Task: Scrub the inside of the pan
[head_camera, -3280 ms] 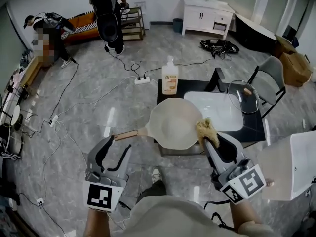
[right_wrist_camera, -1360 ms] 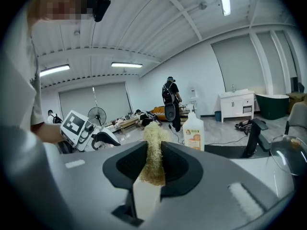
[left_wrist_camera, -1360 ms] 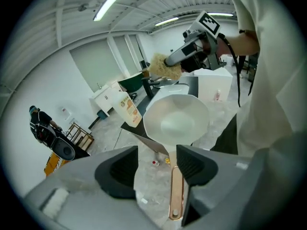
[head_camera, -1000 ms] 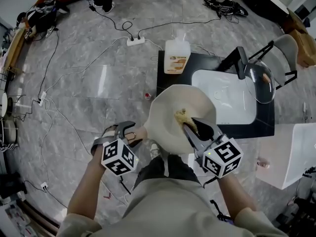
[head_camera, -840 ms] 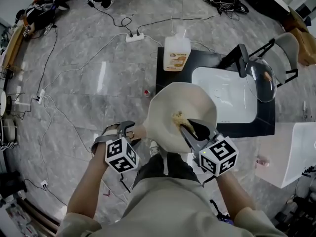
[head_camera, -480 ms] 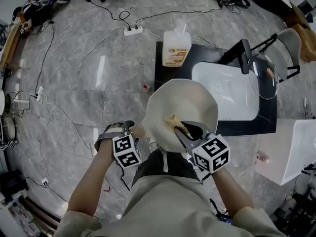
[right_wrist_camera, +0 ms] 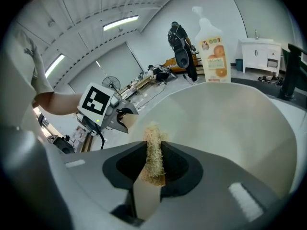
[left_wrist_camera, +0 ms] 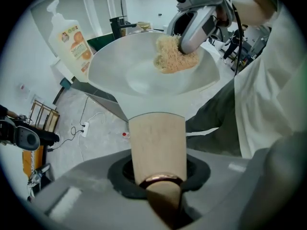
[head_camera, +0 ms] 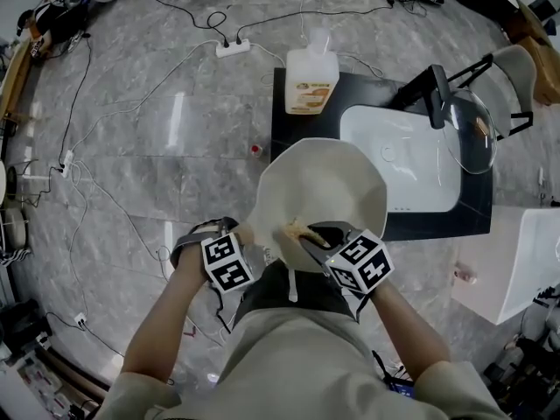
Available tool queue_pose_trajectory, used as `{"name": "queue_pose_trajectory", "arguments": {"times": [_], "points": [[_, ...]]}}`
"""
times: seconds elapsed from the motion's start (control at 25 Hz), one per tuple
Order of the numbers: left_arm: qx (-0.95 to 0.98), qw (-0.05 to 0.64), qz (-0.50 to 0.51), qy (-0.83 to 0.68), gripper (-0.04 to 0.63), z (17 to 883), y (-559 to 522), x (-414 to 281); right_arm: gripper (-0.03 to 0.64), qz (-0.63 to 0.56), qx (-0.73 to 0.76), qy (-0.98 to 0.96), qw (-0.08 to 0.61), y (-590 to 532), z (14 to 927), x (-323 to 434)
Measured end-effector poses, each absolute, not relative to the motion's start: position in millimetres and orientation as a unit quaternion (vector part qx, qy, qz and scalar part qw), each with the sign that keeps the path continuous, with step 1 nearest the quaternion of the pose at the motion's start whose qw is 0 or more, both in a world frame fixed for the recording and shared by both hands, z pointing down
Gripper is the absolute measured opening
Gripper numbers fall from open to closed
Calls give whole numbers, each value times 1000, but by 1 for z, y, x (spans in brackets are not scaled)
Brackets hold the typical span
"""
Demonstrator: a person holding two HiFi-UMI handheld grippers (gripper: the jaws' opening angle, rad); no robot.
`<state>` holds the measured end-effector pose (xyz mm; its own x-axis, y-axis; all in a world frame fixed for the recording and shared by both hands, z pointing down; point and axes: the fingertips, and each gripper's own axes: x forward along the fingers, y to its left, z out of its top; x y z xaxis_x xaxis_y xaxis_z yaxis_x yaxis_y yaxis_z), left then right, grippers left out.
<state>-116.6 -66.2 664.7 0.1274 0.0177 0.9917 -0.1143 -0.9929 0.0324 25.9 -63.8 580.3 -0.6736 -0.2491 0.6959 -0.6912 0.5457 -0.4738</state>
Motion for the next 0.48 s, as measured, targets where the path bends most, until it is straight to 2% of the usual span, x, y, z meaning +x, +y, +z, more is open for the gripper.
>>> {"name": "queue_pose_trajectory", "arguments": {"times": [0.28,0.48], "points": [[745,55,664,-31,112,665,-65,-117,94,405,174,-803,401,-28,619,14],[746,53,664,-29,112,666,-65,-117,94,417,144,-815,375,-34,618,2]]}}
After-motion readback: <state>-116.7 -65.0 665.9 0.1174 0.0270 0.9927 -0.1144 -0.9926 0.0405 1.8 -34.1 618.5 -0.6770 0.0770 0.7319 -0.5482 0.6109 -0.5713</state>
